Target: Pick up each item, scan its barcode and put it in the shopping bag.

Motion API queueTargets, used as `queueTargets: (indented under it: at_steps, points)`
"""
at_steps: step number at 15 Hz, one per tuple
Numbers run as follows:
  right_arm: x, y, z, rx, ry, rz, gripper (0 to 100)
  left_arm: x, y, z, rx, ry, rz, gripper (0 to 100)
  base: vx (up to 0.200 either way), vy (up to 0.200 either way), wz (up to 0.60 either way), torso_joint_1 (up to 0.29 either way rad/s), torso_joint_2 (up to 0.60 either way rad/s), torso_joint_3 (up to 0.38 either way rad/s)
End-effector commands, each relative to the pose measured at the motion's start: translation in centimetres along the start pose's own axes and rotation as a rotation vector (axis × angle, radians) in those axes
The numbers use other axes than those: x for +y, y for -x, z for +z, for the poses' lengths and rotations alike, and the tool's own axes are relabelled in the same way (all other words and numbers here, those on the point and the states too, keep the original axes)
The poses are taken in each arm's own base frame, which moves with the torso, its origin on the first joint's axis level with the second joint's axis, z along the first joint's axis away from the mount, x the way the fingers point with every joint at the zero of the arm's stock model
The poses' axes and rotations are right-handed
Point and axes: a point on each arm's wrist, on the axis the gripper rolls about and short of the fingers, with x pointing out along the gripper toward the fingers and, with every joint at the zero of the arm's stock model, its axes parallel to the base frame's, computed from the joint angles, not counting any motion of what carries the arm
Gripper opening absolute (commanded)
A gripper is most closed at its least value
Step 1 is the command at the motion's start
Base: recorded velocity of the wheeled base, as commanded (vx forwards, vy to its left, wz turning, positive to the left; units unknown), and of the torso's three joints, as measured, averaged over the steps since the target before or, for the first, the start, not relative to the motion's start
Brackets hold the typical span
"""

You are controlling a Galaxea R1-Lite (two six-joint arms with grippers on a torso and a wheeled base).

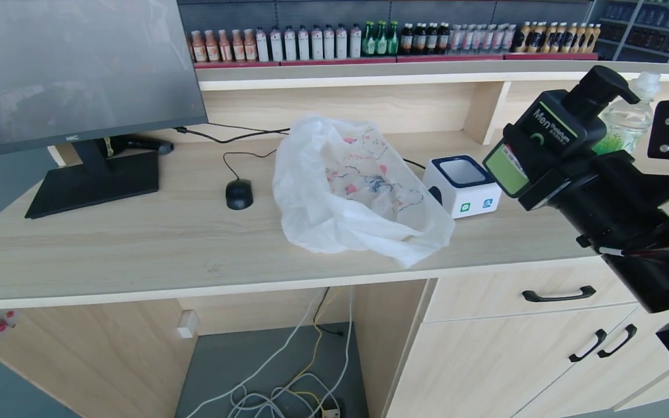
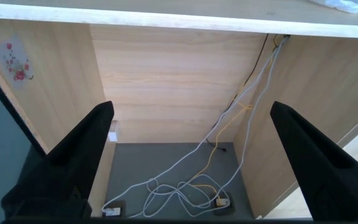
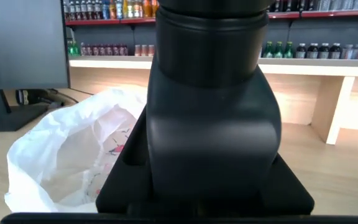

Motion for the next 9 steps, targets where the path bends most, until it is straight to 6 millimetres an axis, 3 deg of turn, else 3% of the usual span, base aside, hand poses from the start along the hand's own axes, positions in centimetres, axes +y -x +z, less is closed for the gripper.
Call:
queueTargets:
  at_steps: [1,4,9]
  points:
    - [0.02,0.11,0.21,-0.006,0.0,0.0,0,0.0,0.0,0.0,0.0,0.001,0.0,100,0.0,0.2,0.0,0.007,0.01,0.002]
    - [0.05,-0.06,-0.2,0.005,0.0,0.001,0,0.0,0.0,0.0,0.0,0.001,0.0,100,0.0,0.2,0.0,0.004,0.0,-0.001]
    - [0.13,0.17,-0.23,0.011,-0.003,0.004,0,0.0,0.0,0.0,0.0,-0.001,-0.001,100,0.0,0.0,0.0,0.0,0.0,0.0]
